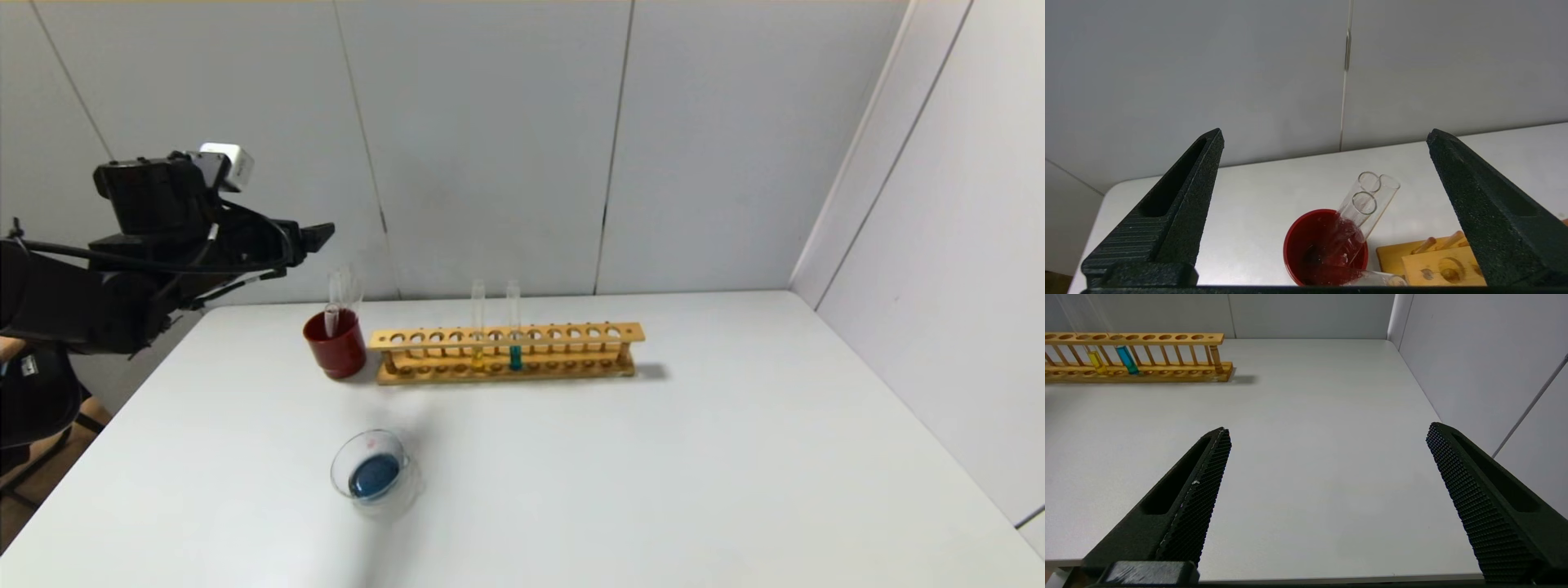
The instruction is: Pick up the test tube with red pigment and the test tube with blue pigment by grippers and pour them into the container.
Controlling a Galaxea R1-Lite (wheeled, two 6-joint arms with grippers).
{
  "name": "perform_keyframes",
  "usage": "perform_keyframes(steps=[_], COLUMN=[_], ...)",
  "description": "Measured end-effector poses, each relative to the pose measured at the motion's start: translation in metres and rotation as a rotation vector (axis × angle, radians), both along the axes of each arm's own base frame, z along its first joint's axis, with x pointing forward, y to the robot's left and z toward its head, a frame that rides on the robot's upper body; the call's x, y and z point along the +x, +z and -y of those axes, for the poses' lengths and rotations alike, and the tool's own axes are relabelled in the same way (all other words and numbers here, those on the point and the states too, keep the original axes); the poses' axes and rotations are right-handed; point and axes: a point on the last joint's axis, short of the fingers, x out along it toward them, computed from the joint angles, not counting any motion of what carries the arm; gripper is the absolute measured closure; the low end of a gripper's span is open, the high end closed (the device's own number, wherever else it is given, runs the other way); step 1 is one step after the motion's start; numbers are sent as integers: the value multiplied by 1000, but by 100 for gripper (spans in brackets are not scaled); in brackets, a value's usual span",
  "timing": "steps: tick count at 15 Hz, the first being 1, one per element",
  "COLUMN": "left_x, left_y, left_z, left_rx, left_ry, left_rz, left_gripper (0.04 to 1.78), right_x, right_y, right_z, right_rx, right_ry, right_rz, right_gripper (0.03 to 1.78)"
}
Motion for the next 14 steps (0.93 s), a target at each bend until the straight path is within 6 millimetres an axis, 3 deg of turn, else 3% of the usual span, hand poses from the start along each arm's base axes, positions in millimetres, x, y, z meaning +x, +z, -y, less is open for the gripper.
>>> perform_keyframes(steps=[3,6,8,11,14], left_x=[-32,-82,-126,-198,-267], left_y=[39,81,98,101,83], left_z=[0,-2,-7,-9,-7], left_rx=[3,4,6,9,10], left_ry=[3,24,62,122,148], left_rz=[24,61,89,139,189], left_gripper=[7,7,7,7,7], right_x=[0,0,0,0,0], right_y=[0,0,0,0,0], right_z=[0,0,0,0,0], right_rx=[0,0,0,0,0], right_ry=[0,0,0,0,0], right_rz=[0,0,0,0,0], right_gripper=[6,6,6,6,6])
